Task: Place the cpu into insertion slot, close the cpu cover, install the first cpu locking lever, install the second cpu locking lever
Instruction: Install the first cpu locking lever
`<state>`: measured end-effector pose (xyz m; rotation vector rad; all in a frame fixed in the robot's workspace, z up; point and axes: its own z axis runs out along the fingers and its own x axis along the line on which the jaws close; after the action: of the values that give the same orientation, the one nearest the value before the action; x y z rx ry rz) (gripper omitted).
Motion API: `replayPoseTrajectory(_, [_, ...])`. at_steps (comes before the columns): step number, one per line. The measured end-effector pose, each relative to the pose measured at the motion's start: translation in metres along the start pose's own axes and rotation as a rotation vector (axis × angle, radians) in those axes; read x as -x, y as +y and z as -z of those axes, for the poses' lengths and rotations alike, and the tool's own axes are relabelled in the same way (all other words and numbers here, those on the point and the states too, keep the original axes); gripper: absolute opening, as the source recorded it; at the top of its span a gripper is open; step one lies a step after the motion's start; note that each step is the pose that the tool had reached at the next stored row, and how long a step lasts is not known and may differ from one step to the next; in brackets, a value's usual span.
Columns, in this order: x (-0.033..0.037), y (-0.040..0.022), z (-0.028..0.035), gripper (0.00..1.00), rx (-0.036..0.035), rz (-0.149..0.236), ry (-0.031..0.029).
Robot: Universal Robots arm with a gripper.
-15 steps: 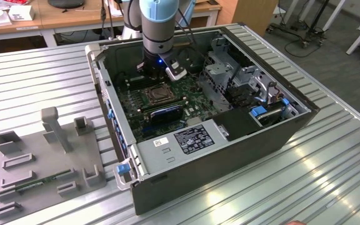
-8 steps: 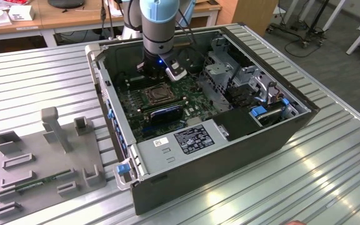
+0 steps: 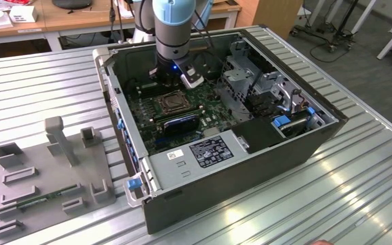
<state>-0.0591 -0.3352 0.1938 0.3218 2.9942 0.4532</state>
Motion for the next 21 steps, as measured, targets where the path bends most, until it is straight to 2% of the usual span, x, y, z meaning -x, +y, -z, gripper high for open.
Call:
replayPoseTrajectory(15, [0.0003,-0.0029,0.0011,0.11,0.0003,0.0,-0.0012])
replayPoseTrajectory(21, [0.0007,-0.0009,0.0074,0.11,0.0005,0.0,-0.0011])
